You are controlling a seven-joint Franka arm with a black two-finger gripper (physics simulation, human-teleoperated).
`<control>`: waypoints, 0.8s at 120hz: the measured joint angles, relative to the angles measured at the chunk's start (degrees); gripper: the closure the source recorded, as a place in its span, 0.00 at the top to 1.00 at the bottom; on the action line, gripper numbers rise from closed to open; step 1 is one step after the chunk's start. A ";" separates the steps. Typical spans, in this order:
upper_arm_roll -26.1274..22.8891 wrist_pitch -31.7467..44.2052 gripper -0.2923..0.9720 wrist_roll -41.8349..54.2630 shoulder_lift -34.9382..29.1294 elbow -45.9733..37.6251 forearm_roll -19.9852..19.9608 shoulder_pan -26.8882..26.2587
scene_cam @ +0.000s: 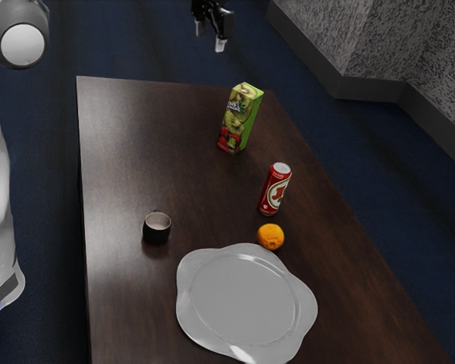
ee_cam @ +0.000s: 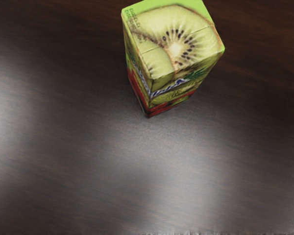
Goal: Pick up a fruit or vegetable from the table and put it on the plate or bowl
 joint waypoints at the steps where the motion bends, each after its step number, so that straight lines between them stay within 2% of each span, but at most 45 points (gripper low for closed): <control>1: -0.10 -0.05 0.76 0.03 0.01 0.04 -0.07 0.07; 24: 1.08 -1.03 0.75 0.43 0.18 0.12 -2.70 -0.50; 30: -1.92 -2.92 0.76 0.45 -0.28 13.11 -1.38 2.10; 33: -3.98 -3.77 0.76 0.46 -0.89 16.88 -0.17 2.33; 43: -8.82 -5.78 0.75 0.46 4.07 20.71 2.78 -2.06; 53: -10.49 -6.99 0.75 0.47 6.48 21.57 4.23 -9.64; 58: -11.43 -7.25 0.75 0.46 7.62 21.68 4.56 -11.47; 68: -16.14 -6.54 0.75 0.40 10.80 21.71 5.18 -8.27; 74: -16.94 -5.70 0.75 0.37 13.33 21.59 5.35 -7.94; 83: -19.09 -3.27 0.75 0.35 15.13 16.66 5.21 -7.39; 88: -23.90 -1.69 0.75 0.34 14.99 13.22 4.75 -2.77; 96: -37.42 0.28 0.75 0.31 14.48 9.53 4.39 10.38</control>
